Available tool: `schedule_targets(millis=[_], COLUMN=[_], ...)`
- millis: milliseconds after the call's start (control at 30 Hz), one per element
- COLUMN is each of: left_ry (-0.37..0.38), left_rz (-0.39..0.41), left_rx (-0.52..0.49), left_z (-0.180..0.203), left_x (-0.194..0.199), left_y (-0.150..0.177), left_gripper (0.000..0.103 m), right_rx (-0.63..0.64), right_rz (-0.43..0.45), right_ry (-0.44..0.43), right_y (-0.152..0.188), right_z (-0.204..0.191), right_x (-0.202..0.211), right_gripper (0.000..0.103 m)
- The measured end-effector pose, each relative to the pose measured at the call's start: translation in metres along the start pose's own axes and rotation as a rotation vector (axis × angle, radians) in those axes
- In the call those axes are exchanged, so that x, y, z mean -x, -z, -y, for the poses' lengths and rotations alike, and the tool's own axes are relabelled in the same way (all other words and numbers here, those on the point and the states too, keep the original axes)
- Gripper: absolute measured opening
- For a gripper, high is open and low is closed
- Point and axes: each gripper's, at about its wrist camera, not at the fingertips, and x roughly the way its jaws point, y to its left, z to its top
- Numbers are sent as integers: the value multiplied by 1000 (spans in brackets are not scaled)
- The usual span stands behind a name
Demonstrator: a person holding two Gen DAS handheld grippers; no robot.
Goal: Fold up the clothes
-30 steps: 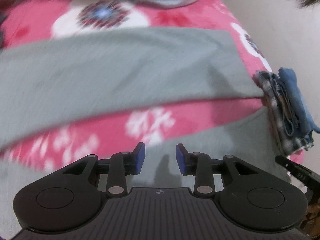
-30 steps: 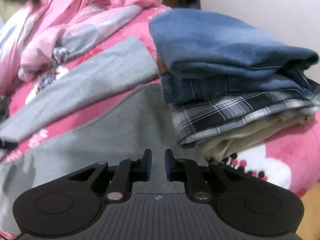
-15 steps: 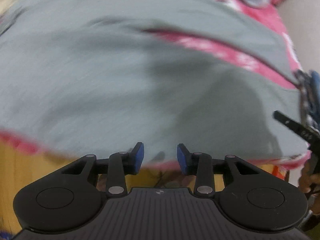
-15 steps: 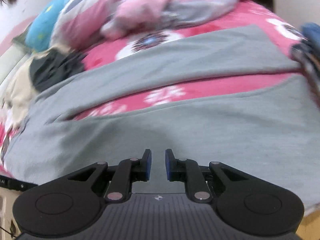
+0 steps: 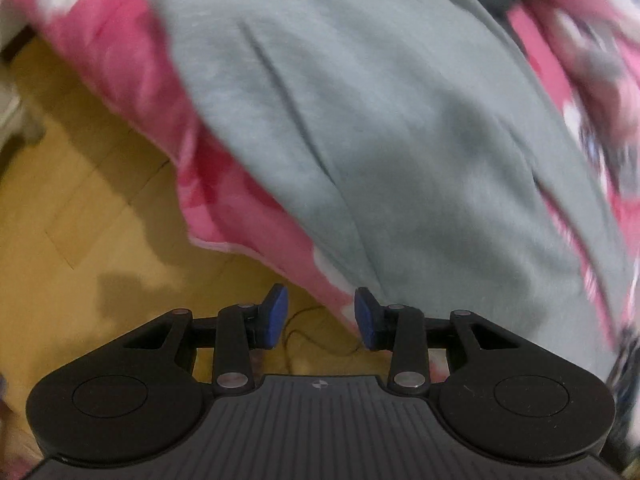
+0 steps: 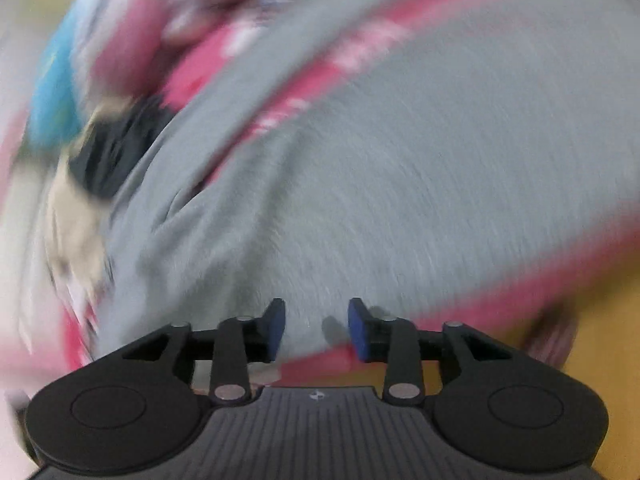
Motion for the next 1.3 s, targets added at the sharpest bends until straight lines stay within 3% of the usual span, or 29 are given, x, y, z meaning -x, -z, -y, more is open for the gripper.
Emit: schedule_targets(millis=[167,300,433,667,833,1100,1300], left_ry=[40,49,50,37,33,34,44], left_rz=[10,-17,-53,-82,-80,-86,-90], left_rx=[69,31,6,-28,-49,4,48], left_z=[-1,7,7,21,25,17,7], left_x=[-6,-15,-25,-35,-36,-39,-41], left_y=[-7,-9,-12,-17,-18,-14,-8], left_gripper=[37,37,38,38,39,39,41], right_rx=[-472,-612,-702,-756,-761,-766,-700], right_rz=[98,226,225,318,316,280,142], right_ry=[-53,-58,-86,-164,-201,-247,-328], right_y=[23,20,25,31,39,40,41], right_z=[64,92,110,116,113,114,95], right_x=[10,23,23,25,22,12,-10], right_gripper=[38,38,38,39,39,39,35])
